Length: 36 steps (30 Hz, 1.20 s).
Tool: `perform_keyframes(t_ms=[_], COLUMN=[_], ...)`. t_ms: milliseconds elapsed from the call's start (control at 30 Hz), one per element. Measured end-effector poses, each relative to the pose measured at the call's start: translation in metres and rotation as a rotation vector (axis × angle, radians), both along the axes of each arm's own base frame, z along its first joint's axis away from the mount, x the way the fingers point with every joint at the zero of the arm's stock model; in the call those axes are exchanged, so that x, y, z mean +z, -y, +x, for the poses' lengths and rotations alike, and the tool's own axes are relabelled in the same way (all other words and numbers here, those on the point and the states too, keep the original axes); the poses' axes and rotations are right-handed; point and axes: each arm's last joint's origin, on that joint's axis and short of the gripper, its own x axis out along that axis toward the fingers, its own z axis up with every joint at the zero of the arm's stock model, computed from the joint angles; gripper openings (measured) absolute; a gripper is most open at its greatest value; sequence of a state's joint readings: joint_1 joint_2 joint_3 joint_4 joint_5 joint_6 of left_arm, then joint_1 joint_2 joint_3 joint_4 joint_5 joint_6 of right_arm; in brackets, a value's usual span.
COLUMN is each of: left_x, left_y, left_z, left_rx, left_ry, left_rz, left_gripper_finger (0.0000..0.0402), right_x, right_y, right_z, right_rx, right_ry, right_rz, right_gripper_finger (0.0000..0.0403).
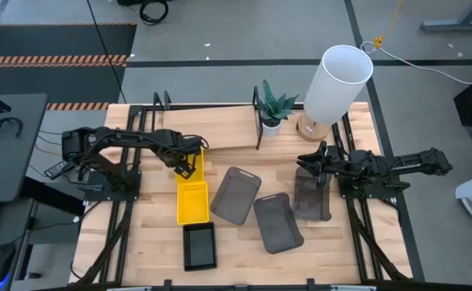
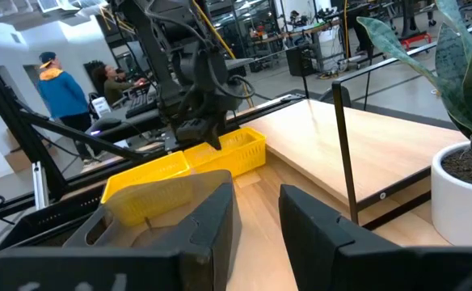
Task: Stack baskets on shelf by color
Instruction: Stack the top yellow basket on top of the bottom yellow basket
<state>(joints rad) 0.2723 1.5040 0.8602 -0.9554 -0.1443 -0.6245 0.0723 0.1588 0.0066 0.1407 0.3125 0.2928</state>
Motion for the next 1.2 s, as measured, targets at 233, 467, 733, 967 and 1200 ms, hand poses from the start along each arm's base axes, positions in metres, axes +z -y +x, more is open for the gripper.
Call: perform_keyframes(t_ms=[233, 467, 733, 967, 1200], left_x=[-0.001, -0.001, -0.001, 0.019, 0.059], left_y=[0.000, -0.001, -0.003, -0.006, -0.010], left_z=[0.003, 0.005, 0.008, 0.020, 0.033], left_rx=[0.021, 0.071, 0.091, 0.053, -0.003], left_ry=[0.037, 0.071, 0.095, 0.135, 0.150], left_rz=[0.007, 0.024, 0.059, 0.074, 0.132], left_gripper_finger=[0.0123, 0.0030, 0.0025, 0.0012, 0.0012], right_x=[0.000, 0.000, 0.000, 0.000, 0.000], right_y=[0.000, 0.000, 0.000, 0.000, 0.000], right_z=[0.000, 0.000, 0.000, 0.000, 0.000], right_rx=[0.000, 0.000, 0.000, 0.000, 0.000], right_ry=[0.000, 0.000, 0.000, 0.000, 0.000], right_rz=[0.000, 0.000, 0.000, 0.000, 0.000], right_gripper_finger=[0.0109, 0.0109, 0.0109, 0.0109, 0.0109])
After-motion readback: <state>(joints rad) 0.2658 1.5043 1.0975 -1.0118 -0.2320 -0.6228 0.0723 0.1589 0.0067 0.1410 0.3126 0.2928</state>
